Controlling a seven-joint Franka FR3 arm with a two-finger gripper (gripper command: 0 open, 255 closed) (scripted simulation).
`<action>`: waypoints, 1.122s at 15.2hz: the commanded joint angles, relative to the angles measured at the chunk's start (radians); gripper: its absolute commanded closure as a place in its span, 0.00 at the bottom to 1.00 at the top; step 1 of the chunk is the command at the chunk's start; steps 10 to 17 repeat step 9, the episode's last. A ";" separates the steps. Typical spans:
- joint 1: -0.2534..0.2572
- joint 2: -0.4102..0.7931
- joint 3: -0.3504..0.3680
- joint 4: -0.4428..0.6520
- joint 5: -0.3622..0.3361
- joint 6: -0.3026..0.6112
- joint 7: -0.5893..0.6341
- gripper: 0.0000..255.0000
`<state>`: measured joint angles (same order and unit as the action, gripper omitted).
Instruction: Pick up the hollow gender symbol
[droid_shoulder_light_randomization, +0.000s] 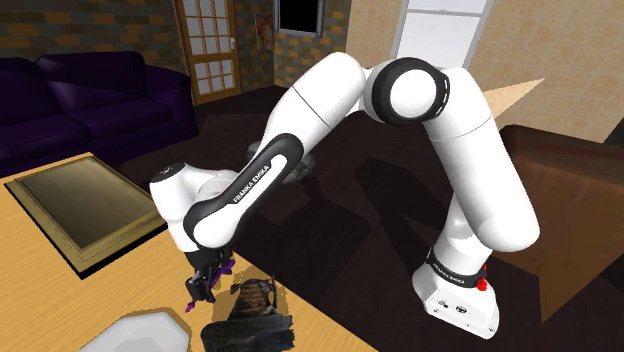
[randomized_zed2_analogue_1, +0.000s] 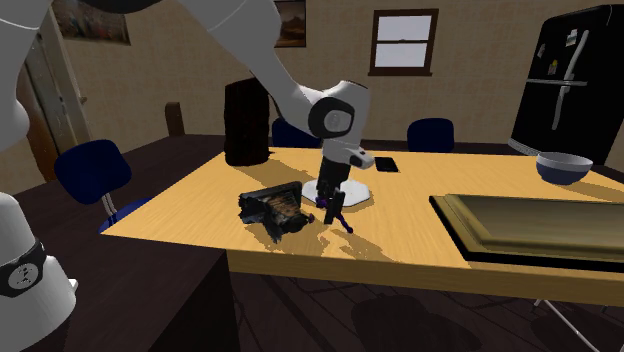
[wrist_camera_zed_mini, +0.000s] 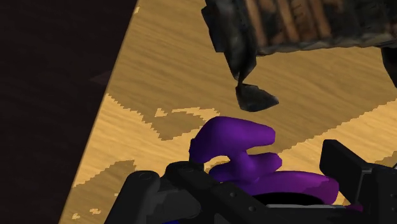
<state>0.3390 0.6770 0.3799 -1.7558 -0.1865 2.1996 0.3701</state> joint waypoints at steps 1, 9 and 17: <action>-0.003 -0.020 0.006 -0.002 0.007 -0.017 -0.001 1.00; -0.015 -0.076 0.022 -0.001 0.027 -0.072 -0.008 1.00; -0.015 -0.076 0.022 -0.001 0.027 -0.072 -0.008 1.00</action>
